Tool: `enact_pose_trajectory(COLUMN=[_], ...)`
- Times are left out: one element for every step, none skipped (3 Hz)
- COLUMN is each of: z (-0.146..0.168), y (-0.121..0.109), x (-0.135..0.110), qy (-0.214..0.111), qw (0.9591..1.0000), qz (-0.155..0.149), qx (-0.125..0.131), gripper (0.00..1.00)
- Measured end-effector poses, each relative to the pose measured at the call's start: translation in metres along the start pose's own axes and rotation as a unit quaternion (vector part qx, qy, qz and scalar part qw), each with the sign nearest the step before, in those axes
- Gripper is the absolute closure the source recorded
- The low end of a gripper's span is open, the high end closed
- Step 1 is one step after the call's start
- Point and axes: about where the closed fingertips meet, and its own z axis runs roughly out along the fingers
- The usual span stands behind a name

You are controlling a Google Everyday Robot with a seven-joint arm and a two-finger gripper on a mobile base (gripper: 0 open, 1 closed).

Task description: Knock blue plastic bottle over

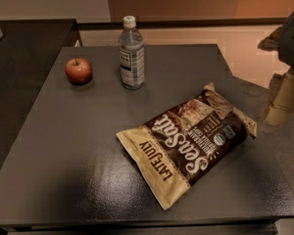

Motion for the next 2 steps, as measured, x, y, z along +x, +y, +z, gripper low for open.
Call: enact_pose_trajectory(z=[-0.001,0.005], y=[-0.001,-0.009], x=[-0.001,-0.013], qy=[-0.001,-0.023], qw=[1.0000,0.9995], qz=[-0.001,-0.022], qx=[0.001,-0.001], gripper=[0.00,0.00])
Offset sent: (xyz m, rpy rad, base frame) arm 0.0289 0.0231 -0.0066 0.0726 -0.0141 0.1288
